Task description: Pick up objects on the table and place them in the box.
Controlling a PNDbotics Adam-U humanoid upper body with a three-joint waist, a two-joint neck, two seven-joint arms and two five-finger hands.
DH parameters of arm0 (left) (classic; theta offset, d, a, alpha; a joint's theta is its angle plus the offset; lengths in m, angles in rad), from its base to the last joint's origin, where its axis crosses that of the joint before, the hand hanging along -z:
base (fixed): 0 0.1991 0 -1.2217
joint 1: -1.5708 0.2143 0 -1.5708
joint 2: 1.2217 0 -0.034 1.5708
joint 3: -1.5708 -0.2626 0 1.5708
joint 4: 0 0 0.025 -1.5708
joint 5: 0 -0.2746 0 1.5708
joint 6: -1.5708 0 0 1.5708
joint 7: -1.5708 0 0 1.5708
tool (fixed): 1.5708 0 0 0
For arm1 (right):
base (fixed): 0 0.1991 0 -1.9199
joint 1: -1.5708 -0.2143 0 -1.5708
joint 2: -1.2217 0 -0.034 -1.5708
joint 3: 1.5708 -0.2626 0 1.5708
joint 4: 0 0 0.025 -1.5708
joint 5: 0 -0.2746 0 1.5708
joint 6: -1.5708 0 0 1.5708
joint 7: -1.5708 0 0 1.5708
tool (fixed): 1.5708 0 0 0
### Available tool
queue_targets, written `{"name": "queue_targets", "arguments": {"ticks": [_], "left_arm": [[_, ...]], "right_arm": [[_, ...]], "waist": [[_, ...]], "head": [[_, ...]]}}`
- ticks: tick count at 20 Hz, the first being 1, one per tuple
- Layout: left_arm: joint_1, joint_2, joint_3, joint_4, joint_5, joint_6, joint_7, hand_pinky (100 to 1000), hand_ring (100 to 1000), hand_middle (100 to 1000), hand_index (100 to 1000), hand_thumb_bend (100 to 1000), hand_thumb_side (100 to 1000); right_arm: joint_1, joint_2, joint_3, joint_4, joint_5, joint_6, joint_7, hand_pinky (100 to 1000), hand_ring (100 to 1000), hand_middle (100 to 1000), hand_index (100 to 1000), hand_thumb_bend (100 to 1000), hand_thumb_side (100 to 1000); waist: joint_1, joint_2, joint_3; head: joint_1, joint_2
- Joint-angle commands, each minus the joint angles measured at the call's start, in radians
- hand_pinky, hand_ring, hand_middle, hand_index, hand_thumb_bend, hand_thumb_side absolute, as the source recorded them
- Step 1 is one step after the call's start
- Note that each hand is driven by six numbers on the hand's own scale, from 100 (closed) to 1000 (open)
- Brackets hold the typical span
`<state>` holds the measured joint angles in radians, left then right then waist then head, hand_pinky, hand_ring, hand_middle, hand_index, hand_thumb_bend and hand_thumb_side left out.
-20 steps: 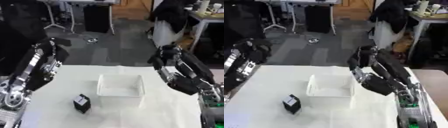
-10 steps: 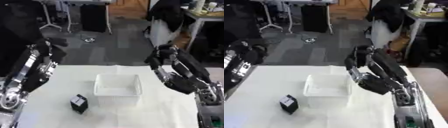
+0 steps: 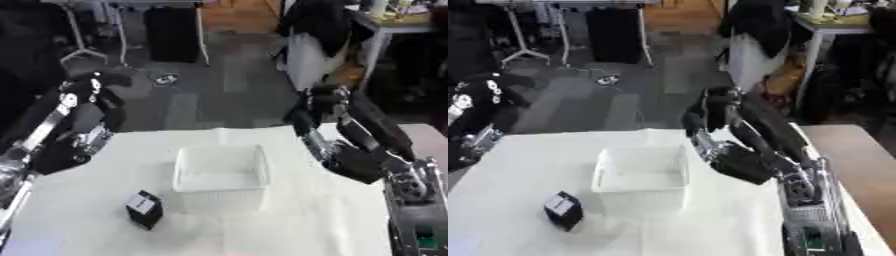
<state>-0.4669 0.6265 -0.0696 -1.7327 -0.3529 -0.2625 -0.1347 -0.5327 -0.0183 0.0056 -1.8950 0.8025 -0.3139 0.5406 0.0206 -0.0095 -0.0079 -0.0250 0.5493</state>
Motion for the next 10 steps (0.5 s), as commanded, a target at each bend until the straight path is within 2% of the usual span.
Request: {"name": "queue_targets", "arguments": {"ticks": [1, 2, 3, 4, 5, 6, 7, 8, 9, 10], "left_arm": [[-0.064, 0.107, -0.038, 0.068, -0.064, -0.061, -0.053, 742, 758, 847, 901, 311, 828], [-0.087, 0.121, -0.046, 0.104, -0.095, -0.086, -0.079, 567, 675, 789, 895, 159, 902], [-0.079, 0.108, -0.033, 0.117, -0.083, -0.097, -0.065, 576, 680, 793, 899, 174, 893], [-0.090, 0.123, -0.045, 0.134, -0.087, -0.109, -0.068, 596, 689, 801, 901, 206, 871], [-0.110, 0.151, -0.065, 0.152, -0.105, -0.126, -0.083, 898, 815, 888, 898, 409, 792], [-0.150, 0.178, -0.092, 0.177, -0.171, -0.156, -0.140, 638, 711, 816, 901, 252, 850], [-0.177, 0.195, -0.110, 0.196, -0.220, -0.184, -0.178, 947, 833, 900, 892, 440, 778], [-0.206, 0.196, -0.121, 0.216, -0.281, -0.213, -0.219, 703, 743, 838, 899, 293, 838], [-0.210, 0.194, -0.119, 0.231, -0.298, -0.227, -0.220, 976, 843, 906, 888, 454, 778], [-0.232, 0.199, -0.134, 0.247, -0.340, -0.250, -0.246, 785, 774, 856, 899, 332, 823]], "right_arm": [[-0.007, 0.000, 0.006, -0.023, -0.003, -0.002, 0.006, 391, 412, 498, 628, 100, 1000], [-0.007, 0.001, 0.007, -0.023, -0.005, -0.003, 0.008, 391, 411, 497, 628, 100, 1000], [-0.007, 0.001, 0.005, -0.024, -0.005, -0.002, 0.007, 391, 411, 497, 628, 100, 1000], [-0.006, 0.001, 0.007, -0.023, -0.005, -0.003, 0.009, 391, 411, 497, 628, 100, 1000], [-0.006, 0.000, 0.009, -0.022, -0.006, -0.004, 0.011, 391, 412, 498, 628, 100, 1000], [-0.006, -0.001, 0.011, -0.020, -0.006, -0.007, 0.014, 391, 411, 497, 628, 100, 1000], [-0.005, -0.002, 0.012, -0.019, -0.007, -0.008, 0.016, 392, 412, 498, 628, 100, 1000], [-0.005, -0.002, 0.012, -0.018, -0.007, -0.009, 0.017, 391, 412, 498, 628, 100, 1000], [-0.005, -0.003, 0.012, -0.017, -0.008, -0.009, 0.018, 392, 412, 498, 628, 100, 1000], [-0.005, -0.003, 0.012, -0.017, -0.008, -0.011, 0.019, 391, 412, 498, 628, 100, 1000]], "waist": [[0.006, -0.014, -0.007], [0.004, -0.013, -0.008], [0.004, -0.013, -0.007], [0.006, -0.014, -0.008], [0.009, -0.014, -0.012], [0.008, -0.014, -0.013], [0.011, -0.015, -0.015], [0.010, -0.015, -0.014], [0.011, -0.016, -0.014], [0.011, -0.016, -0.015]], "head": [[0.018, 0.004], [0.018, 0.005], [0.017, 0.007], [0.019, 0.006], [0.026, 0.003], [0.029, 0.001], [0.033, -0.002], [0.032, -0.003], [0.032, -0.004], [0.032, -0.006]]}}
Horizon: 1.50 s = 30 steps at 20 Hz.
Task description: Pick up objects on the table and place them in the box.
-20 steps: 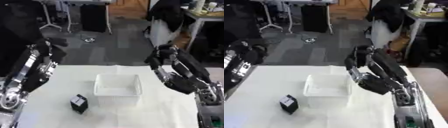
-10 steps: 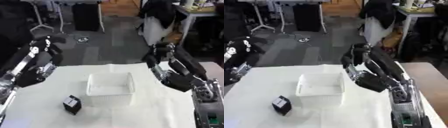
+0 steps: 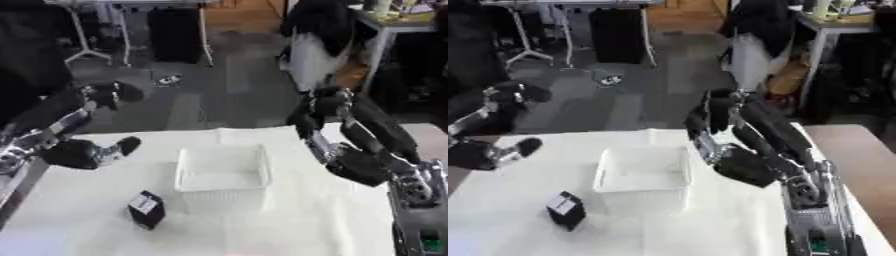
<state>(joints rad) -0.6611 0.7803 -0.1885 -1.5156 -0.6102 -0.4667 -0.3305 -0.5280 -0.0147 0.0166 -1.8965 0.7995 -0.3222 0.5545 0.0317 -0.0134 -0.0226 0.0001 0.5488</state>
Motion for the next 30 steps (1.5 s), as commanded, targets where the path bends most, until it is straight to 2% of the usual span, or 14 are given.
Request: {"name": "queue_targets", "arguments": {"ticks": [1, 2, 3, 4, 5, 6, 12, 14, 15, 16, 17, 19, 22, 30], "left_arm": [[-0.045, 0.048, -0.020, 0.043, -0.099, -0.058, -0.055, 999, 852, 910, 885, 459, 780], [-0.066, 0.052, -0.036, 0.057, -0.136, -0.078, -0.081, 880, 808, 883, 898, 397, 797], [-0.067, 0.048, -0.031, 0.064, -0.147, -0.086, -0.075, 1000, 865, 914, 878, 466, 786], [-0.093, 0.057, -0.059, 0.082, -0.191, -0.109, -0.111, 938, 830, 898, 893, 442, 775], [-0.099, 0.052, -0.058, 0.092, -0.208, -0.120, -0.112, 1000, 873, 912, 877, 474, 791], [-0.117, 0.050, -0.072, 0.109, -0.235, -0.136, -0.131, 962, 838, 903, 890, 447, 778], [-0.189, 0.030, -0.147, 0.219, -0.350, -0.221, -0.240, 1000, 866, 913, 877, 467, 787], [-0.208, 0.015, -0.175, 0.267, -0.375, -0.253, -0.290, 950, 822, 858, 892, 467, 841], [-0.217, 0.009, -0.155, 0.270, -0.368, -0.255, -0.286, 914, 818, 853, 892, 459, 851], [-0.220, 0.010, -0.145, 0.267, -0.365, -0.255, -0.273, 1000, 876, 909, 878, 480, 791], [-0.221, 0.013, -0.142, 0.262, -0.368, -0.254, -0.261, 1000, 869, 905, 884, 480, 800], [-0.222, 0.001, -0.188, 0.302, -0.388, -0.284, -0.308, 1000, 834, 873, 894, 471, 830], [-0.233, -0.020, -0.216, 0.354, -0.399, -0.322, -0.368, 880, 805, 845, 898, 445, 878], [-0.210, -0.023, -0.268, 0.389, -0.380, -0.378, -0.398, 881, 813, 852, 912, 450, 887]], "right_arm": [[-0.009, -0.007, 0.002, -0.015, -0.005, -0.003, 0.005, 392, 412, 498, 628, 100, 1000], [-0.009, -0.006, 0.002, -0.015, -0.005, -0.004, 0.007, 391, 412, 498, 628, 100, 1000], [-0.009, -0.007, 0.002, -0.014, -0.005, -0.003, 0.006, 392, 412, 498, 628, 100, 1000], [-0.008, -0.007, 0.004, -0.014, -0.005, -0.006, 0.008, 392, 412, 498, 628, 100, 1000], [-0.008, -0.007, 0.004, -0.014, -0.005, -0.006, 0.009, 392, 413, 498, 628, 100, 1000], [-0.007, -0.007, 0.004, -0.014, -0.005, -0.007, 0.010, 392, 412, 498, 628, 100, 1000], [-0.006, -0.005, 0.008, -0.015, -0.008, -0.008, 0.014, 392, 412, 498, 628, 100, 1000], [-0.006, -0.003, 0.010, -0.016, -0.009, -0.009, 0.016, 392, 412, 498, 629, 100, 1000], [-0.005, -0.004, 0.008, -0.016, -0.009, -0.008, 0.016, 392, 412, 498, 628, 100, 1000], [-0.005, -0.004, 0.008, -0.016, -0.009, -0.007, 0.015, 392, 412, 498, 628, 100, 1000], [-0.005, -0.005, 0.007, -0.016, -0.009, -0.007, 0.015, 392, 412, 498, 628, 100, 1000], [-0.005, -0.002, 0.010, -0.018, -0.010, -0.009, 0.017, 392, 412, 498, 629, 100, 1000], [-0.005, 0.000, 0.011, -0.019, -0.010, -0.009, 0.018, 392, 412, 498, 628, 100, 1000], [-0.006, -0.001, 0.012, -0.021, -0.012, -0.008, 0.021, 392, 413, 498, 628, 100, 1000]], "waist": [[0.002, -0.012, -0.001], [0.002, -0.013, -0.001], [0.002, -0.013, 0.000], [0.004, -0.014, -0.003], [0.004, -0.014, -0.002], [0.004, -0.014, -0.002], [0.008, -0.015, -0.008], [0.010, -0.015, -0.010], [0.008, -0.016, -0.007], [0.008, -0.016, -0.006], [0.008, -0.016, -0.006], [0.010, -0.015, -0.011], [0.011, -0.015, -0.013], [0.012, -0.014, -0.015]], "head": [[0.009, -0.007], [0.009, -0.009], [0.010, -0.008], [0.013, -0.009], [0.012, -0.011], [0.012, -0.013], [0.019, -0.022], [0.021, -0.024], [0.017, -0.023], [0.016, -0.024], [0.017, -0.025], [0.020, -0.025], [0.017, -0.021], [0.005, -0.013]]}}
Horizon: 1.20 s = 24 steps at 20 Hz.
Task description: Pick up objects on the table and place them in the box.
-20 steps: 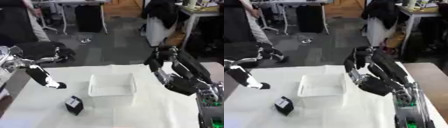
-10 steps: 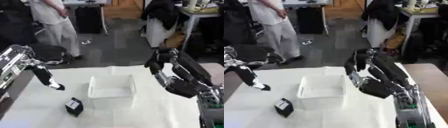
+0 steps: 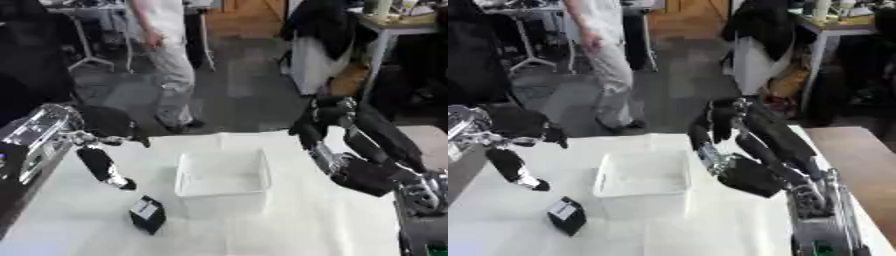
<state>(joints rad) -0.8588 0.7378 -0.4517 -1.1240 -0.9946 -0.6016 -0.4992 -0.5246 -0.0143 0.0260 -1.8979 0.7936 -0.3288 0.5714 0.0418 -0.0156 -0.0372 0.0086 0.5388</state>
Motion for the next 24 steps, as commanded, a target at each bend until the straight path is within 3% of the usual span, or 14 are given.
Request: {"name": "queue_targets", "arguments": {"ticks": [1, 4, 5, 6, 7, 8, 9, 12, 13, 15, 16, 17, 21, 24], "left_arm": [[-0.013, 0.020, -0.004, -0.002, 0.002, -0.244, -0.227, 884, 814, 851, 911, 454, 885], [-0.012, 0.017, -0.014, 0.000, -0.003, -0.254, -0.221, 889, 838, 878, 941, 470, 857], [-0.013, 0.018, -0.016, 0.000, -0.005, -0.258, -0.218, 881, 812, 850, 909, 449, 889], [-0.011, 0.018, -0.013, 0.002, -0.006, -0.256, -0.216, 888, 850, 890, 949, 480, 841], [-0.011, 0.018, -0.014, 0.001, -0.006, -0.259, -0.213, 881, 812, 851, 911, 449, 887], [-0.009, 0.013, -0.028, -0.003, 0.001, -0.277, -0.212, 889, 856, 896, 956, 488, 832], [-0.012, 0.015, -0.035, -0.007, 0.002, -0.285, -0.211, 885, 827, 868, 931, 459, 873], [-0.014, 0.012, -0.056, -0.014, 0.000, -0.299, -0.211, 892, 863, 903, 964, 522, 848], [-0.014, 0.011, -0.062, -0.016, 0.000, -0.302, -0.212, 889, 856, 896, 956, 489, 831], [-0.015, 0.010, -0.073, -0.018, 0.000, -0.305, -0.215, 890, 859, 900, 961, 506, 841], [-0.015, 0.010, -0.080, -0.020, 0.000, -0.305, -0.219, 894, 872, 914, 973, 572, 878], [-0.016, 0.009, -0.088, -0.022, 0.000, -0.305, -0.224, 892, 864, 905, 965, 528, 853], [-0.013, 0.007, -0.114, -0.027, 0.008, -0.305, -0.252, 864, 854, 895, 958, 552, 907], [-0.015, 0.008, -0.121, -0.034, 0.027, -0.305, -0.285, 891, 875, 915, 964, 569, 896]], "right_arm": [[-0.010, -0.001, 0.002, -0.019, -0.006, -0.001, 0.004, 392, 412, 498, 628, 100, 1000], [-0.010, -0.001, 0.003, -0.019, -0.007, -0.002, 0.004, 392, 413, 498, 628, 100, 1000], [-0.010, -0.001, 0.002, -0.019, -0.007, -0.001, 0.005, 392, 413, 498, 628, 100, 1000], [-0.010, -0.002, 0.002, -0.019, -0.006, -0.001, 0.005, 392, 413, 498, 628, 100, 1000], [-0.010, -0.002, 0.002, -0.019, -0.006, -0.002, 0.005, 392, 413, 498, 628, 100, 1000], [-0.010, -0.001, 0.003, -0.019, -0.006, -0.002, 0.005, 392, 413, 498, 628, 100, 1000], [-0.010, -0.001, 0.003, -0.019, -0.006, -0.002, 0.005, 392, 413, 498, 628, 100, 1000], [-0.010, -0.001, 0.004, -0.019, -0.007, -0.002, 0.006, 392, 413, 498, 628, 100, 1000], [-0.010, -0.001, 0.004, -0.019, -0.007, -0.002, 0.006, 392, 413, 498, 628, 100, 1000], [-0.010, -0.001, 0.004, -0.019, -0.007, -0.002, 0.007, 392, 413, 498, 628, 100, 1000], [-0.010, -0.001, 0.004, -0.019, -0.007, -0.003, 0.007, 392, 413, 498, 628, 100, 1000], [-0.010, -0.001, 0.004, -0.018, -0.007, -0.003, 0.007, 392, 413, 498, 628, 100, 1000], [-0.011, -0.001, 0.005, -0.018, -0.008, -0.003, 0.007, 392, 413, 498, 628, 100, 1000], [-0.010, -0.001, 0.005, -0.017, -0.008, -0.004, 0.008, 392, 413, 498, 628, 100, 1000]], "waist": [[0.002, -0.012, -0.001], [0.002, -0.012, -0.002], [0.002, -0.012, -0.001], [0.002, -0.012, -0.001], [0.002, -0.012, -0.001], [0.002, -0.011, -0.002], [0.002, -0.012, -0.002], [0.003, -0.012, -0.003], [0.003, -0.012, -0.003], [0.003, -0.012, -0.003], [0.003, -0.012, -0.004], [0.003, -0.012, -0.003], [0.004, -0.011, -0.004], [0.004, -0.012, -0.004]], "head": [[-0.003, -0.004], [0.000, -0.003], [-0.002, -0.003], [-0.002, -0.002], [-0.002, -0.002], [0.001, -0.001], [0.001, -0.001], [0.004, 0.001], [0.004, 0.001], [0.004, 0.001], [0.005, 0.002], [0.006, 0.002], [0.009, 0.002], [0.010, 0.003]]}}
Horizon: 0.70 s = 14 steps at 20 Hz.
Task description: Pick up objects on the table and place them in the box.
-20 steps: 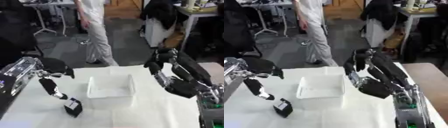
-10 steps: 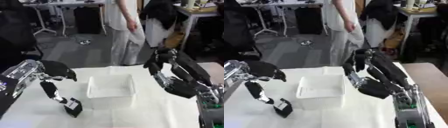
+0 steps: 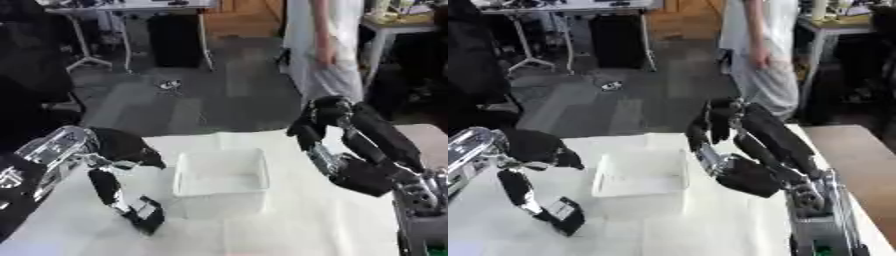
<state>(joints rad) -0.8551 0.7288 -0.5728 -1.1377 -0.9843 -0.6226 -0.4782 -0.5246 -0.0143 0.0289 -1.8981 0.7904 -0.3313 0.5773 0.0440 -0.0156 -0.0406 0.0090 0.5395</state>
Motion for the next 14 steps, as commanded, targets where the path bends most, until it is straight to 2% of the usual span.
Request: {"name": "queue_targets", "arguments": {"ticks": [1, 2, 5, 14], "left_arm": [[-0.012, 0.018, -0.010, -0.014, 0.021, -0.284, -0.329, 864, 854, 895, 958, 552, 907], [-0.010, 0.017, -0.013, -0.009, 0.037, -0.284, -0.351, 778, 803, 821, 913, 502, 925], [-0.003, 0.020, -0.030, 0.014, 0.047, -0.284, -0.418, 791, 809, 827, 930, 505, 928], [0.025, 0.042, -0.064, -0.035, -0.015, -0.284, -0.429, 817, 811, 836, 948, 469, 897]], "right_arm": [[-0.011, -0.001, 0.002, -0.017, -0.005, -0.001, 0.002, 392, 413, 498, 628, 100, 1000], [-0.011, -0.001, 0.002, -0.017, -0.005, -0.002, 0.002, 393, 413, 498, 628, 100, 1000], [-0.011, -0.001, 0.003, -0.016, -0.005, -0.002, 0.003, 392, 413, 498, 628, 100, 1000], [-0.011, -0.003, 0.004, -0.016, -0.006, -0.003, 0.006, 393, 414, 499, 629, 100, 1000]], "waist": [[0.002, -0.011, -0.001], [0.002, -0.011, -0.001], [0.003, -0.012, -0.002], [0.004, -0.011, -0.003]], "head": [[0.012, 0.003], [0.012, 0.003], [0.016, 0.005], [0.021, 0.013]]}}
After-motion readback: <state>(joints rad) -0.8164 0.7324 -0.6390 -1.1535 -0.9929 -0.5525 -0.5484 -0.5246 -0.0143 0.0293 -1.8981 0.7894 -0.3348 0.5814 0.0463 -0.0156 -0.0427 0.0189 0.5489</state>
